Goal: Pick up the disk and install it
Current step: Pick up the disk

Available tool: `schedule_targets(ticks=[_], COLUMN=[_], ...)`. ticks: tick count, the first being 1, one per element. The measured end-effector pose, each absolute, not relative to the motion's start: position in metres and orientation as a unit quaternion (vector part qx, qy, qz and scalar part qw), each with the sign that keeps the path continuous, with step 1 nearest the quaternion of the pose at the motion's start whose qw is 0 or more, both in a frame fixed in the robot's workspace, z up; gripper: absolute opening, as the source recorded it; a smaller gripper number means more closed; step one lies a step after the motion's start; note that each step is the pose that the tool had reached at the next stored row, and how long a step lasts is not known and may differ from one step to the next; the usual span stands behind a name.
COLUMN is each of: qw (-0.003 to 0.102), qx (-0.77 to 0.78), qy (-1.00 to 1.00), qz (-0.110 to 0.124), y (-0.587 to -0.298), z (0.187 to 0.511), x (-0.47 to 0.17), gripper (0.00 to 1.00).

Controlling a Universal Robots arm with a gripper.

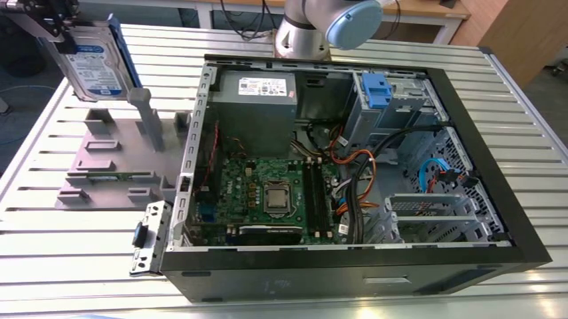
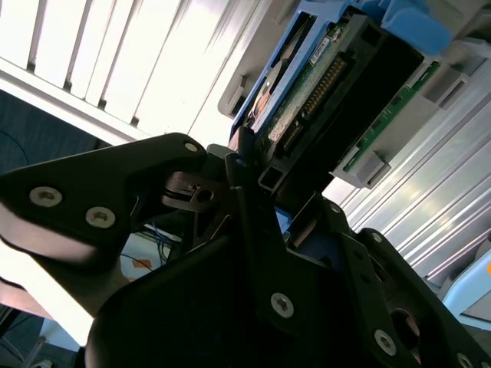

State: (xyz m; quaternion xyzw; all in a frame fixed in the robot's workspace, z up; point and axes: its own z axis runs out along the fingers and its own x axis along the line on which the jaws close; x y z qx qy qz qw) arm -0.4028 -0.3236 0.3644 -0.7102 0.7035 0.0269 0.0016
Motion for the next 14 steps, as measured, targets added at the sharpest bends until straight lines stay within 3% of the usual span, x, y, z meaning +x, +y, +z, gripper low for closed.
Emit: schedule_targets(ticks=[14], qw=[0.002], qx=[-0.710], qy=[0.704], qz=[0.027], y=[-0.3236], z=[0.3711], x=[-0.4028], gripper=[0.37])
